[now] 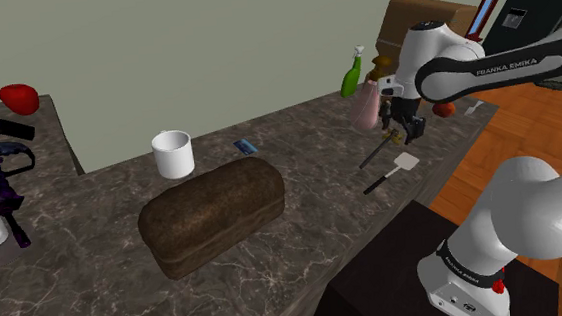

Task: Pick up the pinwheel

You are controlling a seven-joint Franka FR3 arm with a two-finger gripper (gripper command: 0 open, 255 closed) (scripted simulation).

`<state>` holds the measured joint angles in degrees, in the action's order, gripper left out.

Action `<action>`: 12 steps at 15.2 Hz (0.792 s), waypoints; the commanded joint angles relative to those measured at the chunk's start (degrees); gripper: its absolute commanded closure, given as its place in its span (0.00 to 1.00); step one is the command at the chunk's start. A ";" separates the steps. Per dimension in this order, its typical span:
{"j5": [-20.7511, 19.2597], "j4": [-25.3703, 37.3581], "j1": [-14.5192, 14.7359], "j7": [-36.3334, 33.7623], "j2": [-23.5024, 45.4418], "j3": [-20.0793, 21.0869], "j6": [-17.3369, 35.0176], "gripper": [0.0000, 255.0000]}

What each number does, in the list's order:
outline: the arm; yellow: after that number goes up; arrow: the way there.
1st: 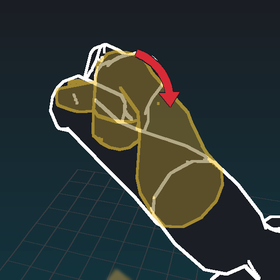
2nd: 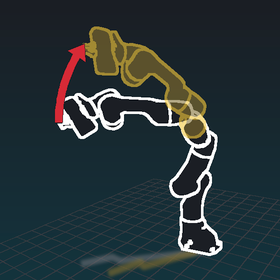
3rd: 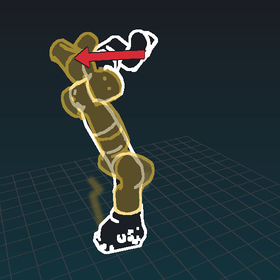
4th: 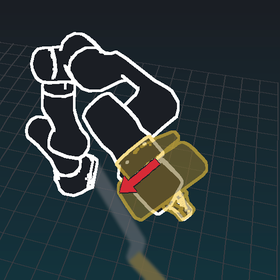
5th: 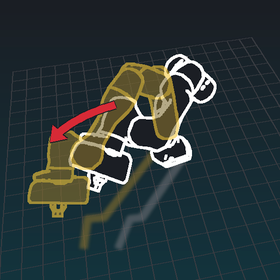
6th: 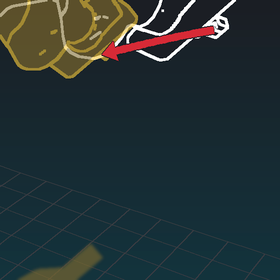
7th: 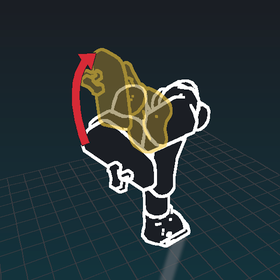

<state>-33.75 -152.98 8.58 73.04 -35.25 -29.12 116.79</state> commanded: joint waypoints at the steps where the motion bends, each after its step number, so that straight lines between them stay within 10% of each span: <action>1: -2.07 0.49 1.44 6.96 3.65 -3.64 4.53 0.00; 4: -3.60 2.10 4.38 17.09 10.79 -9.47 11.95 0.00; 12: -4.46 0.06 5.13 16.56 17.20 -12.34 20.37 0.00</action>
<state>-37.99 -152.49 13.63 89.77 -19.31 -40.90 135.44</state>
